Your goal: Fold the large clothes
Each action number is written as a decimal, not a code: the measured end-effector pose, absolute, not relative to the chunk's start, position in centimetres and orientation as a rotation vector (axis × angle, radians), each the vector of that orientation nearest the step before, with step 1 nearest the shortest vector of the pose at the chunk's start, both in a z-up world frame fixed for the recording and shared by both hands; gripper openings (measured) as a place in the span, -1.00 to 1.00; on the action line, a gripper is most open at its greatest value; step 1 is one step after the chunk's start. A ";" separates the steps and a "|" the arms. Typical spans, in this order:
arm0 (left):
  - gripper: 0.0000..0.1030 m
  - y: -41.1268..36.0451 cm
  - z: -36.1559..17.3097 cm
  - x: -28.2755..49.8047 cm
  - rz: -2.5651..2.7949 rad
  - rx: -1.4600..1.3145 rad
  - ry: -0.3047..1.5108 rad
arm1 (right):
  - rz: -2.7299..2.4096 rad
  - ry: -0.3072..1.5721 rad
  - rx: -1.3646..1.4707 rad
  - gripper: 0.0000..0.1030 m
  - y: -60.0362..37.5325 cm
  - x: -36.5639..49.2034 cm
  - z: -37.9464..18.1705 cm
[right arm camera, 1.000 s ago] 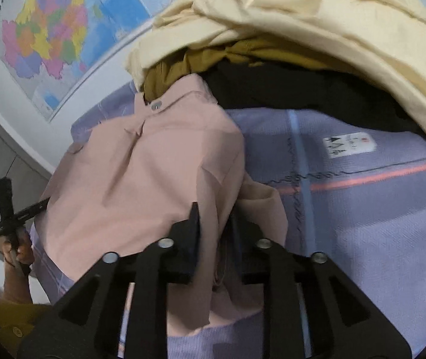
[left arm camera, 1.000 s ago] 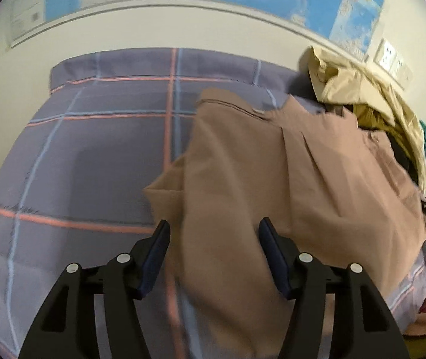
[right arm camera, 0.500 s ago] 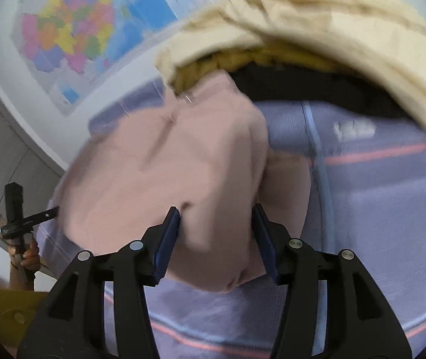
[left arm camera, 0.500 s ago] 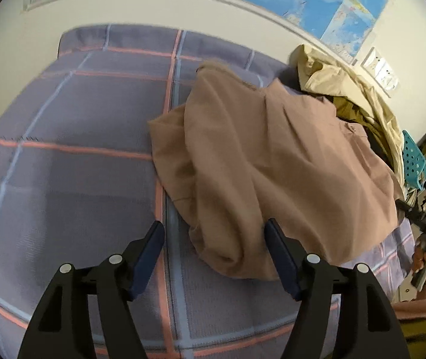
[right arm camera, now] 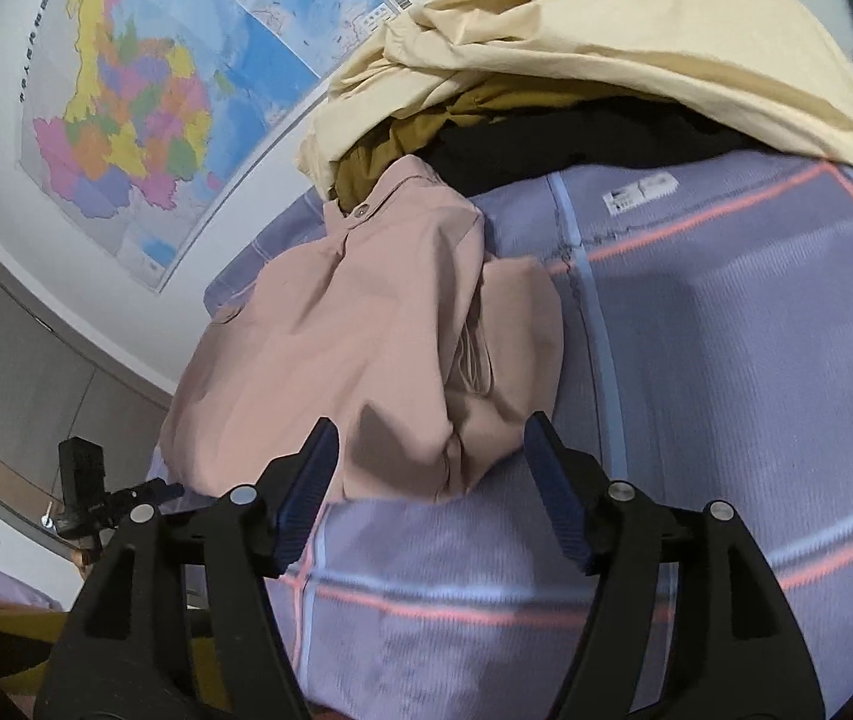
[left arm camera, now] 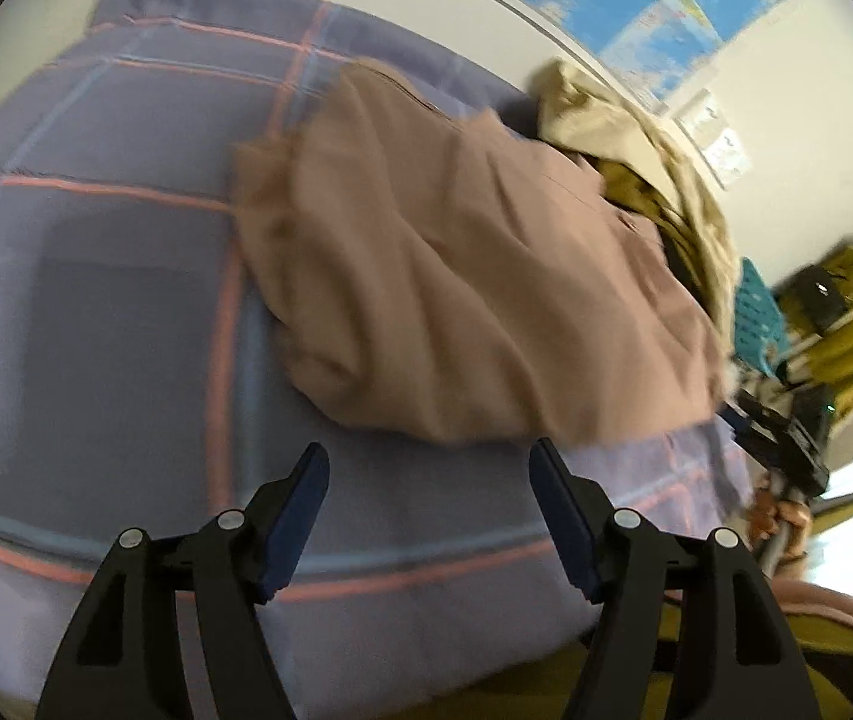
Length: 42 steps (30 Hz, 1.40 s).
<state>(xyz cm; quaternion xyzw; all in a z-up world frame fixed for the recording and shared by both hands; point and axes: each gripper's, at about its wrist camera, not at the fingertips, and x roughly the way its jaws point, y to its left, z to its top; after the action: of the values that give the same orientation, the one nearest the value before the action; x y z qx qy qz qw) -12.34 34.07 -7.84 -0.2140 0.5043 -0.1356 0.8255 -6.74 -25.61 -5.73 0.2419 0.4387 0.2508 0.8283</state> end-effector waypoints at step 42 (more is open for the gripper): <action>0.61 29.9 -9.1 -3.7 -0.186 -0.465 0.929 | 0.411 0.872 0.609 0.76 -17.0 -3.0 -7.5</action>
<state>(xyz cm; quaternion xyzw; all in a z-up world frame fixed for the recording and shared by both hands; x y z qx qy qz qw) -3.67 29.86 -9.11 -0.2220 0.4432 -0.0889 0.8640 -2.97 -17.03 -7.51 0.2883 0.4130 0.1944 0.8418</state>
